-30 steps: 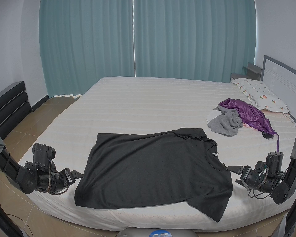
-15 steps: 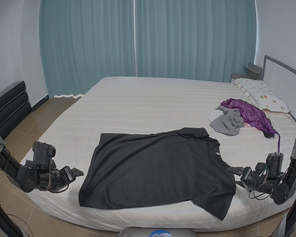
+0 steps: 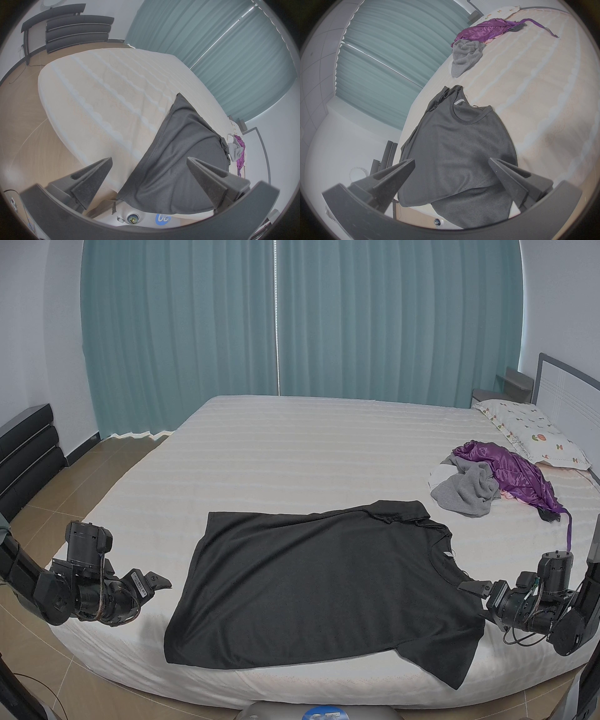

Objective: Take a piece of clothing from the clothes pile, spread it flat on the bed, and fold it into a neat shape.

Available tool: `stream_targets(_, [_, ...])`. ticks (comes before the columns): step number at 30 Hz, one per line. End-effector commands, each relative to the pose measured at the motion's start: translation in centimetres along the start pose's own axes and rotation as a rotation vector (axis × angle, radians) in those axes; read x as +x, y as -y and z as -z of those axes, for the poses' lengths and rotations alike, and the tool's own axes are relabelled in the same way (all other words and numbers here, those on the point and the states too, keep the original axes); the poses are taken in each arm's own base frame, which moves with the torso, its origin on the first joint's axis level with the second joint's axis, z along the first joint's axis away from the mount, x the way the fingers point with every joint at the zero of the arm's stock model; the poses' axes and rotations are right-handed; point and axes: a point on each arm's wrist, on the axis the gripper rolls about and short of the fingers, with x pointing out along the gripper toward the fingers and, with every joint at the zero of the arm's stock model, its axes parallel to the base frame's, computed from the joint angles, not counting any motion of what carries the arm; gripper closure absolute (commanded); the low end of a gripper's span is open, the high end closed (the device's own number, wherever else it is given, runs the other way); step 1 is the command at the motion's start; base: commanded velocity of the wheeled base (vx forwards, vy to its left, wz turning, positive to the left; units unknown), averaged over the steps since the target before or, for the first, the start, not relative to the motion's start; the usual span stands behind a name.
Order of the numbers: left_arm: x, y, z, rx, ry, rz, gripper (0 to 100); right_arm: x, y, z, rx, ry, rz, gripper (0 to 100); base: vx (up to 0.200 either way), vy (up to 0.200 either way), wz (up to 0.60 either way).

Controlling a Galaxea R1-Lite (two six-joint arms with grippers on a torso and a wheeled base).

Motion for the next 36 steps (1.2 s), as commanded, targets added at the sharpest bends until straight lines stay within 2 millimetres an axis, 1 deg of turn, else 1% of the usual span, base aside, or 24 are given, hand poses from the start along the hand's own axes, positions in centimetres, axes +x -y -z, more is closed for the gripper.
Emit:
stream_targets(1, [0.07,0.04,-0.01,-0.001,-0.008,0.007,0,0.1,0.09,0.07,0.002,-0.006,0.003,0,0.0,0.0,0.0])
stream_targets(23, [0.48,0.34,-0.27,-0.001,-0.007,0.019,0,0.28,0.07,0.23,0.0,-0.015,0.004,0,0.0,0.0,0.0])
stream_targets(29, [0.6,0.33,-0.08,0.002,-0.015,0.016,0,0.31,0.07,0.26,0.0,-0.017,0.004,0,0.2,0.0,0.0])
stream_targets(34, [0.76,0.49,-0.04,0.006,-0.018,0.019,0,0.29,0.05,0.25,-0.001,-0.016,0.003,0,0.0,0.0,0.0])
stream_targets(36, [0.77,0.85,-0.26,0.009,-0.01,0.03,0,0.27,0.05,0.3,-0.001,-0.018,0.003,0,0.0,0.0,0.0])
